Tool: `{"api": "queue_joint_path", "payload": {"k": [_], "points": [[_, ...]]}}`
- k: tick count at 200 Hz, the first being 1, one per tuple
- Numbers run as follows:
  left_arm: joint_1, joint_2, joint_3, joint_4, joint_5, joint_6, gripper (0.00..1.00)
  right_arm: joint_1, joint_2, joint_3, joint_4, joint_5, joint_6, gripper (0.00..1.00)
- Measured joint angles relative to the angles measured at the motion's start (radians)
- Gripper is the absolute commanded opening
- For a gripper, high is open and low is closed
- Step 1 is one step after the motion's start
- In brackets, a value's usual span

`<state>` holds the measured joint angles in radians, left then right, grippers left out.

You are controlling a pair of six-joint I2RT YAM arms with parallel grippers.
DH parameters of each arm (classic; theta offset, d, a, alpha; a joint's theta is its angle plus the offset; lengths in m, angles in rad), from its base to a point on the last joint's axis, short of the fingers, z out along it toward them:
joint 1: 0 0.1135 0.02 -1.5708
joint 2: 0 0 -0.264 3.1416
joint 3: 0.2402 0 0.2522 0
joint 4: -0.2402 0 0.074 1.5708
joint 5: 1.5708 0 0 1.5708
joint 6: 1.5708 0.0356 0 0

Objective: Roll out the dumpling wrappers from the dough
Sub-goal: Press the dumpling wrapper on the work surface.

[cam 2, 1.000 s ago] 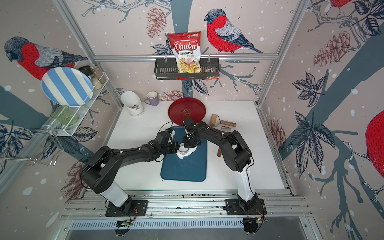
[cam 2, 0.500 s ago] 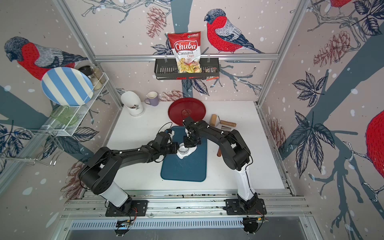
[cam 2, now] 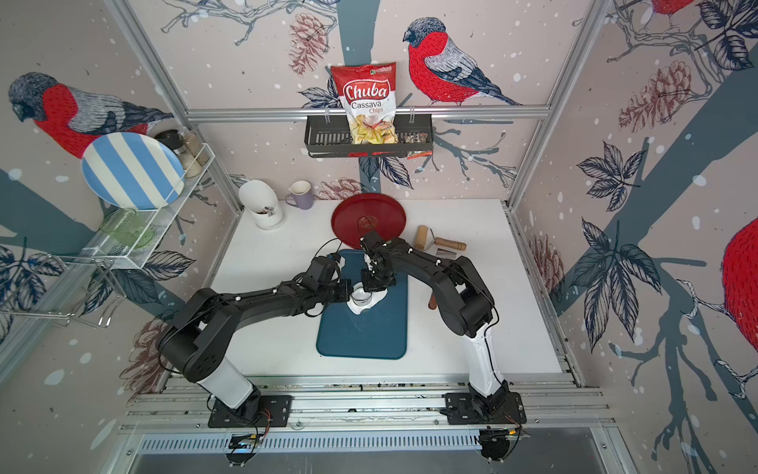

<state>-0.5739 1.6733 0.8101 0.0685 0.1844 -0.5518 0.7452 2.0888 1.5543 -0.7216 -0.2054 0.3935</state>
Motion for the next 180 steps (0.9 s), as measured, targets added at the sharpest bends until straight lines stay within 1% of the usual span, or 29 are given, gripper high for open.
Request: {"api": "queue_joint_path", "payload": {"k": [36, 80, 104, 180], "points": [[0.003, -0.004, -0.001, -0.007, 0.007, 0.010, 0.00, 0.000, -0.002, -0.001, 0.006, 0.010, 0.003, 0.00], [0.001, -0.040, -0.069, 0.074, 0.010, -0.012, 0.00, -0.021, 0.041, 0.076, -0.062, -0.029, -0.027, 0.00], [-0.001, -0.050, -0.080, 0.082, 0.003, -0.023, 0.00, -0.021, 0.051, 0.094, -0.080, -0.035, -0.032, 0.00], [0.003, 0.002, 0.006, 0.000, 0.017, 0.009, 0.00, -0.016, -0.008, 0.003, -0.011, -0.004, -0.019, 0.00]]}}
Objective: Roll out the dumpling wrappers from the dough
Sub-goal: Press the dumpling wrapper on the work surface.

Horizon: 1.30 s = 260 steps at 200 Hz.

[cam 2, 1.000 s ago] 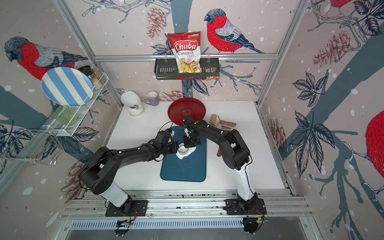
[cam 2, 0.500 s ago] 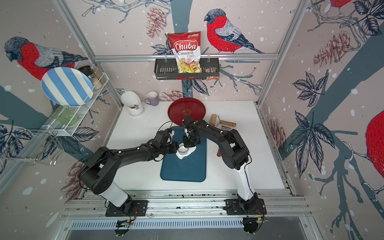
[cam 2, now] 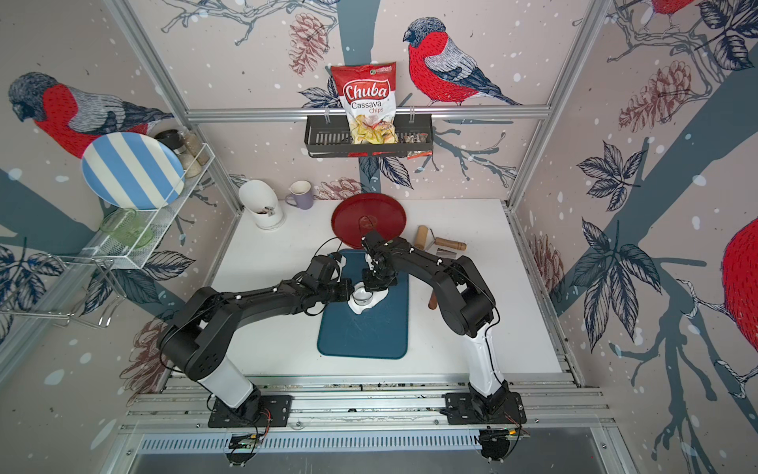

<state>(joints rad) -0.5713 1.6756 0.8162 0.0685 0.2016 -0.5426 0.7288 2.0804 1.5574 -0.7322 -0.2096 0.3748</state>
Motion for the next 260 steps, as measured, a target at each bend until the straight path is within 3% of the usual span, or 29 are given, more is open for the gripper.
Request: {"api": "queue_joint_path", "payload": {"k": [83, 158, 223, 260], "points": [[0.001, -0.081, -0.093, 0.048, -0.027, -0.023, 0.00, 0.010, 0.070, 0.114, -0.084, -0.036, -0.017, 0.00], [-0.016, -0.012, -0.015, 0.032, 0.000, -0.025, 0.00, -0.031, -0.010, -0.014, -0.009, -0.035, -0.012, 0.00], [0.005, -0.067, -0.077, 0.036, -0.023, -0.026, 0.00, 0.011, 0.051, 0.081, -0.060, -0.021, -0.012, 0.00], [0.006, -0.057, -0.069, 0.038, -0.016, -0.026, 0.00, -0.007, 0.025, 0.032, -0.022, -0.048, -0.009, 0.00]]}}
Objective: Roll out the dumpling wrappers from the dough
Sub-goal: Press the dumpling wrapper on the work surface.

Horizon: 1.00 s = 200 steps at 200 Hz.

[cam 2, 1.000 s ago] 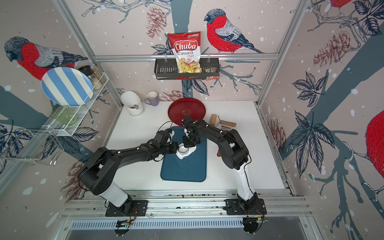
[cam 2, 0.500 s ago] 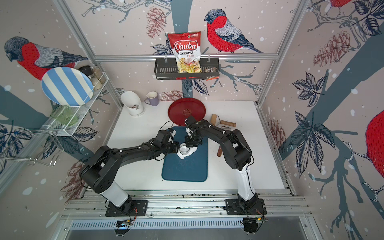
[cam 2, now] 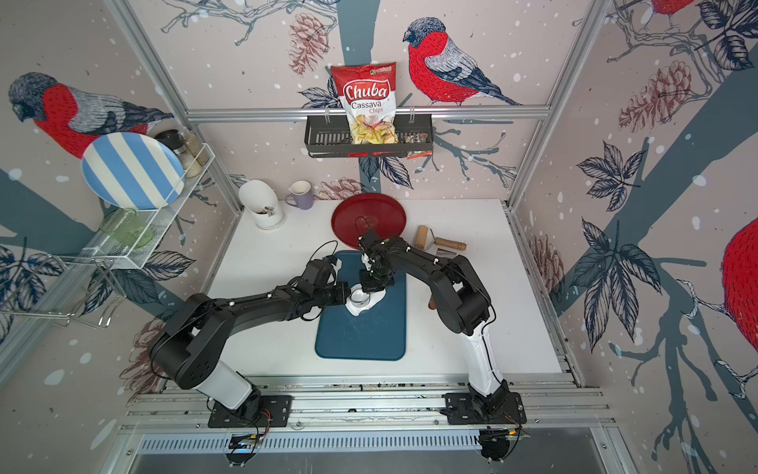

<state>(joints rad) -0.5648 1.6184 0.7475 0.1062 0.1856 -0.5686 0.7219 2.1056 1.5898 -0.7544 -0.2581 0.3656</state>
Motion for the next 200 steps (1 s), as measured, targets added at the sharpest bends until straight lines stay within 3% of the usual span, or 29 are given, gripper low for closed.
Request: {"api": "queue_joint_path", "payload": {"k": [29, 91, 153, 200], "points": [[-0.023, 0.037, 0.034, 0.016, 0.004, 0.000, 0.00, -0.031, -0.033, -0.051, 0.021, -0.006, 0.000, 0.00], [-0.008, -0.013, -0.004, -0.012, -0.023, 0.000, 0.00, 0.022, 0.019, 0.039, -0.032, 0.036, 0.000, 0.00], [-0.036, 0.028, 0.048, -0.027, -0.027, 0.000, 0.00, -0.026, -0.030, -0.045, 0.016, -0.006, -0.001, 0.00], [-0.037, 0.014, 0.032, -0.023, -0.036, 0.000, 0.00, -0.002, -0.012, -0.004, -0.017, 0.026, -0.002, 0.00]]}}
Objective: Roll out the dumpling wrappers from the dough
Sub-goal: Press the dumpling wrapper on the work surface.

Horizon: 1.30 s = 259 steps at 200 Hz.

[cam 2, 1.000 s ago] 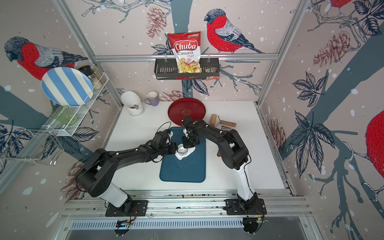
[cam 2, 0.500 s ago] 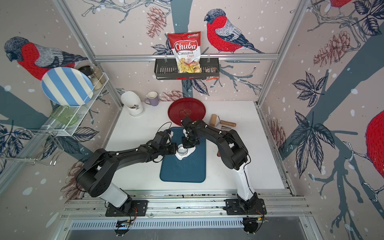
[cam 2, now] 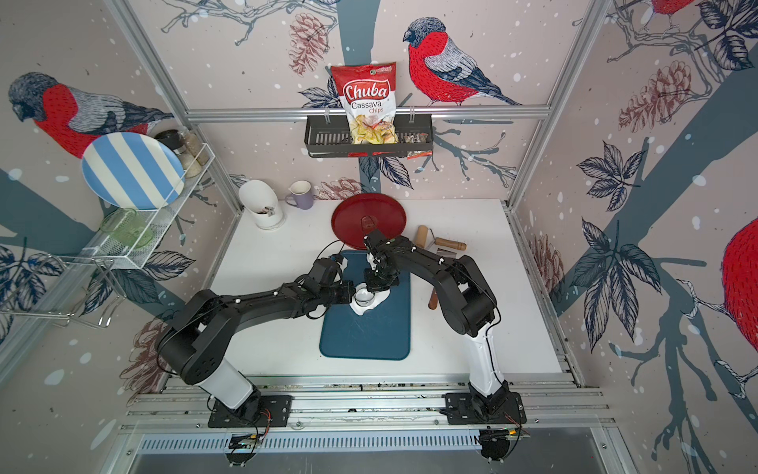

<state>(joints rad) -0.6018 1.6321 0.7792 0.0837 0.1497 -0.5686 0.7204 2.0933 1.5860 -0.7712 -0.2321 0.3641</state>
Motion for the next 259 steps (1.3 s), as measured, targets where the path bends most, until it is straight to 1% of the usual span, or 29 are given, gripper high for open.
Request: {"api": "queue_joint_path", "payload": {"k": [35, 71, 102, 155, 175, 230, 259], "points": [[0.010, -0.017, -0.018, -0.006, -0.002, 0.000, 0.00, 0.015, 0.018, 0.025, -0.014, 0.008, 0.001, 0.00], [0.003, 0.007, 0.015, -0.019, 0.004, 0.001, 0.00, -0.011, -0.008, -0.024, 0.022, -0.021, 0.002, 0.00], [-0.011, 0.026, 0.040, -0.022, 0.002, 0.001, 0.00, -0.029, -0.026, -0.047, 0.029, -0.024, 0.001, 0.00], [0.000, -0.012, -0.004, -0.023, -0.015, 0.002, 0.00, 0.019, 0.015, 0.030, -0.022, 0.021, 0.002, 0.00], [0.003, -0.020, -0.013, -0.020, -0.018, 0.002, 0.00, 0.025, 0.021, 0.035, -0.023, 0.023, 0.002, 0.00], [-0.014, 0.014, 0.034, -0.032, -0.005, 0.013, 0.00, -0.022, -0.032, -0.053, 0.030, -0.015, 0.005, 0.00], [-0.017, 0.019, 0.039, -0.030, 0.002, 0.013, 0.00, -0.026, -0.038, -0.058, 0.032, -0.016, 0.005, 0.00]]}}
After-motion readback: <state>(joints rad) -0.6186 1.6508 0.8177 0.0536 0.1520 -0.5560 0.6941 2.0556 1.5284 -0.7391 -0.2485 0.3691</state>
